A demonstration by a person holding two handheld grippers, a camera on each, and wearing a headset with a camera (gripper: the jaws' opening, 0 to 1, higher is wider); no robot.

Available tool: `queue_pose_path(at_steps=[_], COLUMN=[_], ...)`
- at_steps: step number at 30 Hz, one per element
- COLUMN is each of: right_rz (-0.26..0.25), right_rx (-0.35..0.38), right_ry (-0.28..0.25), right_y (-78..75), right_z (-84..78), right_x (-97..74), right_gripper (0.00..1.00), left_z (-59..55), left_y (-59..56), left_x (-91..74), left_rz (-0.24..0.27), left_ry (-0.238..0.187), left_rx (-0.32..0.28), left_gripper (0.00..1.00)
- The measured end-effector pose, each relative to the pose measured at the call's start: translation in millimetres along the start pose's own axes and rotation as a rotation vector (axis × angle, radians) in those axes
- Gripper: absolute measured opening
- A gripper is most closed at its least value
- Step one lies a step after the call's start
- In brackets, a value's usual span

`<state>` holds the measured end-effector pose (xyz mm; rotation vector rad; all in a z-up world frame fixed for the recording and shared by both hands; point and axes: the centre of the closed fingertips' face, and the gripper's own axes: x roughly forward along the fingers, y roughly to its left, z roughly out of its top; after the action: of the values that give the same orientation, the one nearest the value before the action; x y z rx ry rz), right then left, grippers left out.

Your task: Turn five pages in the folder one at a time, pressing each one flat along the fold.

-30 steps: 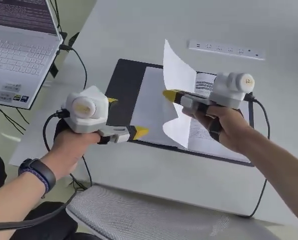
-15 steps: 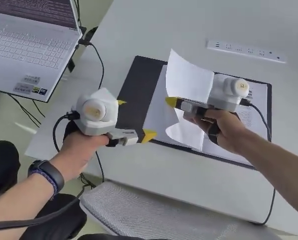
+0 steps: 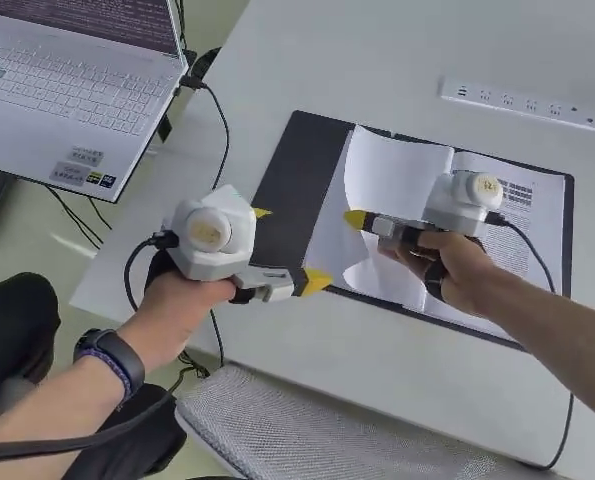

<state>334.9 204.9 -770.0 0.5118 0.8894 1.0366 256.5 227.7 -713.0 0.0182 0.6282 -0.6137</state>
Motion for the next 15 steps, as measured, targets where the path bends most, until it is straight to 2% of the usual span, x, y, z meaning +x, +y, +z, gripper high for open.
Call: queue_pose_path(at_steps=[7, 15], right_rz=[-0.003, 0.003], right_rx=[0.020, 0.022], right_ry=[0.016, 0.011], right_y=[-2.5, 2.2], right_z=[-4.3, -3.9], right_x=[5.6, 1.2], right_gripper=[0.00, 0.00], left_z=[-5.1, -7.8], left_y=[-2.0, -2.8], left_x=[-0.4, 3.0], left_rz=[0.002, 0.000], left_ry=[0.012, 0.023], left_rx=[-0.010, -0.015], left_gripper=[0.76, 0.74])
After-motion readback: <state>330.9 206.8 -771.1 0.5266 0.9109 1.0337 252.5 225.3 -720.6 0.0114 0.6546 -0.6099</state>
